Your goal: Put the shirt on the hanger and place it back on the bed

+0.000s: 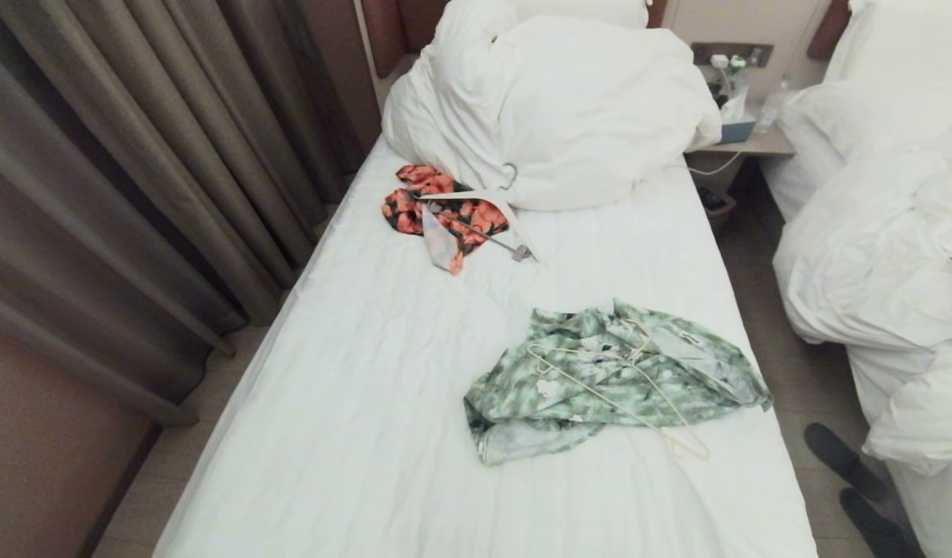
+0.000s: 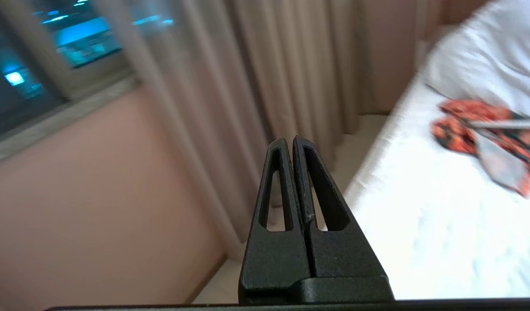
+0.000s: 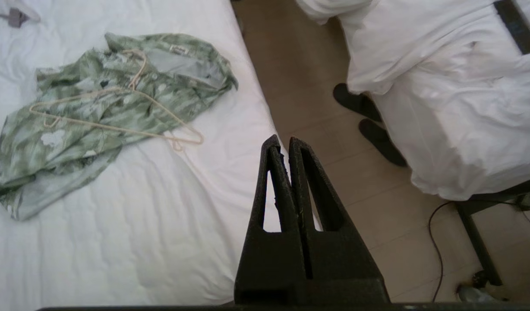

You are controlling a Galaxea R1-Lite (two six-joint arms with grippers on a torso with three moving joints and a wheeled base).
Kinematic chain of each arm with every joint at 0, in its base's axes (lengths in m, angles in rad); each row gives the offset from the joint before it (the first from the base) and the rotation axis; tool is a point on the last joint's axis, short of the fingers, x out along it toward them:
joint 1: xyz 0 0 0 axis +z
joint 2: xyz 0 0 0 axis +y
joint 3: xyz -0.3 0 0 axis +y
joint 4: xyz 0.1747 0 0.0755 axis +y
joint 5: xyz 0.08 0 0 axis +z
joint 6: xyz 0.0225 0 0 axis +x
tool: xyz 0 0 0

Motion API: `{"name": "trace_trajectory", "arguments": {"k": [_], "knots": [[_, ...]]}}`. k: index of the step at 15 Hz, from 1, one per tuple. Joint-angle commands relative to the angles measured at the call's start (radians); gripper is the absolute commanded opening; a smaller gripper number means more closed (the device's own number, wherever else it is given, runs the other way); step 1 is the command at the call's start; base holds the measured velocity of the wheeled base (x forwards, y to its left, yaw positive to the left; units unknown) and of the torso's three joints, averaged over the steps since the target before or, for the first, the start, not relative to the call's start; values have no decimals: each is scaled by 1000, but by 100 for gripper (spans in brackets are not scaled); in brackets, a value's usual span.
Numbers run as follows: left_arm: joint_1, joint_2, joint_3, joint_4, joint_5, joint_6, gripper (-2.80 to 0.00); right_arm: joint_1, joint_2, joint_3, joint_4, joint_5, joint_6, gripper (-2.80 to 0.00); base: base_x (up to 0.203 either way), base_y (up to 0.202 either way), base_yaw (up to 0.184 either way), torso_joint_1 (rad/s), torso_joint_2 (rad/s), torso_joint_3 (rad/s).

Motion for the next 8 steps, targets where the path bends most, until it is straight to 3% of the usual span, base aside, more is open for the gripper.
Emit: {"name": "trace_trajectory", "arguments": {"k": [1,5,7,8], "knots": [[-16,-60,61,20,-23,1,-280,-6,-29,61,-41,13,0,-280,0,0,0,0,0,0],[-22,-198,83,294,-179,-54,-280,11,-186,300,-250,201,-125,-280,0,0,0,0,0,0],[-22,-199,94,312,-274,-97,-280,16,-236,361,-295,246,-224,-280,0,0,0,0,0,0],[-22,-199,94,333,-342,-139,-280,17,-236,386,-339,253,-228,-280,0,0,0,0,0,0]]}}
